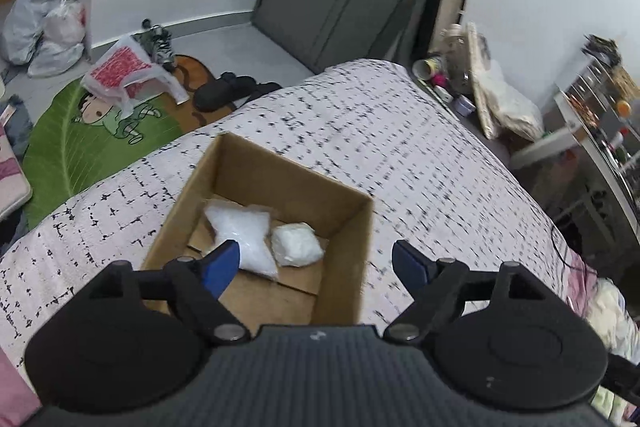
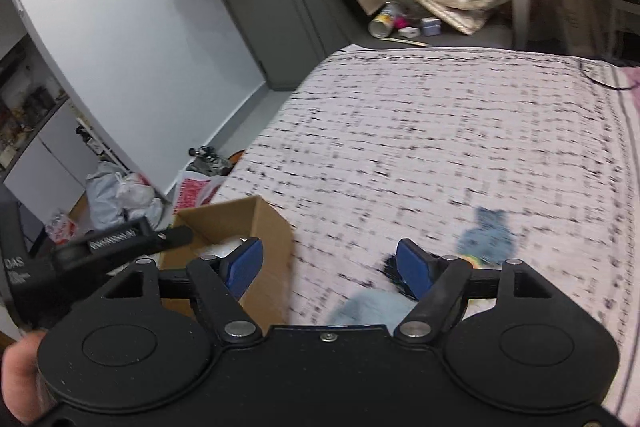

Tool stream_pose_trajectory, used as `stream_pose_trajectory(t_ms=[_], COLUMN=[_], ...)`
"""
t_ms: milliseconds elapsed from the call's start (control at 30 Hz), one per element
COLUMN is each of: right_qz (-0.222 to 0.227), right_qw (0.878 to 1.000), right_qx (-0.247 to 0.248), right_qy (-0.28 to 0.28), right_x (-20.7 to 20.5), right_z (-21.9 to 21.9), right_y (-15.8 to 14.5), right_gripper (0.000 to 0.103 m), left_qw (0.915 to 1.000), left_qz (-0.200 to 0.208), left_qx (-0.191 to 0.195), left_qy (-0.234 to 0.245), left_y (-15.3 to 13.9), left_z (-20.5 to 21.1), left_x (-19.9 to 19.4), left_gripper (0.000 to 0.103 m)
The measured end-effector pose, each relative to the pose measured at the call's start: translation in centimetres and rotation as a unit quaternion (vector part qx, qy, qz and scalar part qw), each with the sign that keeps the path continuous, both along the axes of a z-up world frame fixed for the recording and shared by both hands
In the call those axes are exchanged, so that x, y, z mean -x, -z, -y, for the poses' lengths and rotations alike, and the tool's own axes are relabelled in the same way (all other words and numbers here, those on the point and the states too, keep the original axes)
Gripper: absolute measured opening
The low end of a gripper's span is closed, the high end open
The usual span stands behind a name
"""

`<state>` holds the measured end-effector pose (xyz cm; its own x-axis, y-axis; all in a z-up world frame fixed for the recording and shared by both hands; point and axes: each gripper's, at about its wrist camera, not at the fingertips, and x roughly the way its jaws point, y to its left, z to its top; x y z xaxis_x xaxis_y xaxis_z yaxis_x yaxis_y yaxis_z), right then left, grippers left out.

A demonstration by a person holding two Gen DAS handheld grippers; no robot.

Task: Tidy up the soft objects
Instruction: 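Grasp the blue tissue pack with the right tool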

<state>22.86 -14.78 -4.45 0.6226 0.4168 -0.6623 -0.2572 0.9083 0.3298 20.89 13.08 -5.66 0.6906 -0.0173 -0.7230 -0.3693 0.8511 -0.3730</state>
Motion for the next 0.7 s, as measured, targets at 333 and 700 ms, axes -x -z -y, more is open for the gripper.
stream_pose_trajectory(t_ms=[333, 700], right_qz=[-0.032, -0.065], right_qw=[0.999, 0.996], right_qx=[-0.008, -0.021], right_qy=[0.03, 0.051], right_x=[3.3, 6.2], right_z=[4.2, 7.7], right_y=[2.0, 4.1], right_gripper=[0.075, 0.079], left_qw=[0.9984, 0.9933], left_qz=[0.007, -0.023], left_qx=[-0.023, -0.033], left_qy=[0.051, 0.108], left_y=[-2.0, -0.9], left_z=[4.8, 10.0], left_x=[1.4, 3.4], left_gripper=[0.082, 0.082])
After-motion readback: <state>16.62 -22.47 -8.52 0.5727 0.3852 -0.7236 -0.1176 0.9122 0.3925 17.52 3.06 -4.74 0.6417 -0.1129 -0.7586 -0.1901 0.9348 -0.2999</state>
